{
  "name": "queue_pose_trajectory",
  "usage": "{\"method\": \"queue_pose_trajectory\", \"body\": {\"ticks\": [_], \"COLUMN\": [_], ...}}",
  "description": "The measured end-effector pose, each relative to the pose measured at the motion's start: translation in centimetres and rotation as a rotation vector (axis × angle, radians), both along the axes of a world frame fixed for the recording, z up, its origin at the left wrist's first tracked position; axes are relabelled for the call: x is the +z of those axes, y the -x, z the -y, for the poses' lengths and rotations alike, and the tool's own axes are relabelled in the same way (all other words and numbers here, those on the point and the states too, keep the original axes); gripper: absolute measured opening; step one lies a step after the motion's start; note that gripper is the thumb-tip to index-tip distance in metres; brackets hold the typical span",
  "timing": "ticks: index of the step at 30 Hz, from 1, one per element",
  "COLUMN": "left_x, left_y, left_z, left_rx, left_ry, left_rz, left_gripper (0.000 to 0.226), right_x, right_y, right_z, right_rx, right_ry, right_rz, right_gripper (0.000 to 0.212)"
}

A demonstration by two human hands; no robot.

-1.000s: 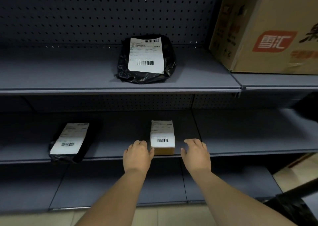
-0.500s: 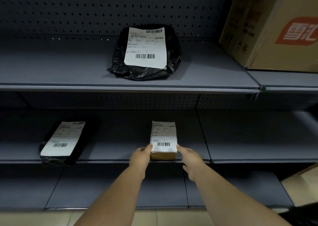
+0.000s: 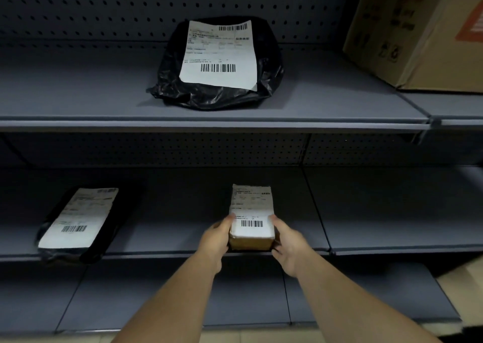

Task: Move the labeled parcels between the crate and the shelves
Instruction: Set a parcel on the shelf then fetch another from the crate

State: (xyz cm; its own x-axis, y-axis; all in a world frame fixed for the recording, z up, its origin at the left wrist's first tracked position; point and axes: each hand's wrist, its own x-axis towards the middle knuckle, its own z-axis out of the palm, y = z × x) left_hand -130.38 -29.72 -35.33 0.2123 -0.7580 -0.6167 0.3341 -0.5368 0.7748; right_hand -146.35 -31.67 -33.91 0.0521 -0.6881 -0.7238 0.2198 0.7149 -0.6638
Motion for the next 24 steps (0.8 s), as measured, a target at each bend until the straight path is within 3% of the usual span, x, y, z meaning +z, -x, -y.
{"method": "queue_pose_trajectory", "body": {"ticks": [7,24], "left_x": [1.3,6.2], "left_y": [-0.7,-2.8], "left_z": [-0.1,-6.0], "left_rx": [0.01,-0.096], "left_ry": [0.05,0.222], "left_rz": [-0.043,-0.131], "left_gripper": [0.021,0.027], "right_x": [1.5,6.6], "right_y": [-0.1,0.0], "right_z": [-0.3,-5.6], "right_rx": [0.006,0.043], "right_ry": [0.025,0.265], "right_rz": [0.05,0.153], "right_gripper": [0.028,0.016]}}
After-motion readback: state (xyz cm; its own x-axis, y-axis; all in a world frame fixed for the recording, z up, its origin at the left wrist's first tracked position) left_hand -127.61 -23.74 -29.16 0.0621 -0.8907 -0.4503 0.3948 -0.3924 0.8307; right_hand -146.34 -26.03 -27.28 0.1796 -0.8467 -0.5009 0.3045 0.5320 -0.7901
